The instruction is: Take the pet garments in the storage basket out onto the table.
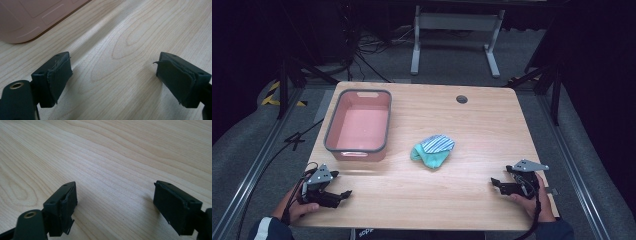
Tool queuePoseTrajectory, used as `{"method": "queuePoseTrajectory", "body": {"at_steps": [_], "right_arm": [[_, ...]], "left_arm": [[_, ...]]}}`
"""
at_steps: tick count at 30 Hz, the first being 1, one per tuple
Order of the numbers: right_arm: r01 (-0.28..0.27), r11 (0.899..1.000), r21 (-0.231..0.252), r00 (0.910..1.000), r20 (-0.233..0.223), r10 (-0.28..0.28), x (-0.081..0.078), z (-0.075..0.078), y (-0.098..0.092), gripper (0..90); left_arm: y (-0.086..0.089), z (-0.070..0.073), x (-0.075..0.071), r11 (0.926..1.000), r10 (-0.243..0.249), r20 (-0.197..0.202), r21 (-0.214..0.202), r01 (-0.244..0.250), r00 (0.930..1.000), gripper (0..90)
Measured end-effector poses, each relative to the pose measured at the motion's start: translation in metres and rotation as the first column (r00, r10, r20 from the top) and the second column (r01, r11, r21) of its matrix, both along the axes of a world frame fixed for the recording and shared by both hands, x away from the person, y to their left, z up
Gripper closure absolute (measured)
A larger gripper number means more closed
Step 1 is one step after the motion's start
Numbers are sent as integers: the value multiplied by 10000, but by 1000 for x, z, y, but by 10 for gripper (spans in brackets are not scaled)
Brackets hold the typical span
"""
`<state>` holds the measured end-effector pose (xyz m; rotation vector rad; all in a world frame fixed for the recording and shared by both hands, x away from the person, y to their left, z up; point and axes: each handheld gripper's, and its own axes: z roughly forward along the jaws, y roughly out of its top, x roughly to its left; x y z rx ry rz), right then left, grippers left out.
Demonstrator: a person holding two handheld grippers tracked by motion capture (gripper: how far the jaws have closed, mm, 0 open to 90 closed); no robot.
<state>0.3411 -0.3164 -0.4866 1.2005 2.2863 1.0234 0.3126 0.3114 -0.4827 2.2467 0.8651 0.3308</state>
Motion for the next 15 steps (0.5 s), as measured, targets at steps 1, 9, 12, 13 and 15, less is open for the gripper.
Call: {"method": "queuePoseTrajectory", "body": {"at_steps": [1, 9, 12, 13, 15], "right_arm": [[-1, 10000, 2, 10000, -1, 1, 0, 0, 0, 198], [-5, 10000, 23, 10000, -9, 5, 0, 0, 0, 198], [-6, 10000, 13, 10000, -6, 6, 0, 0, 0, 198], [-5, 10000, 12, 10000, -5, 5, 0, 0, 0, 198], [5, 10000, -11, 10000, 1, -5, 0, 0, 0, 197]], "left_arm": [[0, 0, 0, 10000, 2, -1, 8, -2, 10000, 128], [0, 1, 1, 10000, -3, -79, 88, 3, 10000, 116], [-1, 0, 1, 10000, 61, -68, 71, -61, 10000, 108], [-1, 0, 2, 10000, 32, -87, 54, -32, 10000, 105], [-2, 0, 2, 10000, 53, -60, 44, -53, 10000, 101]]}}
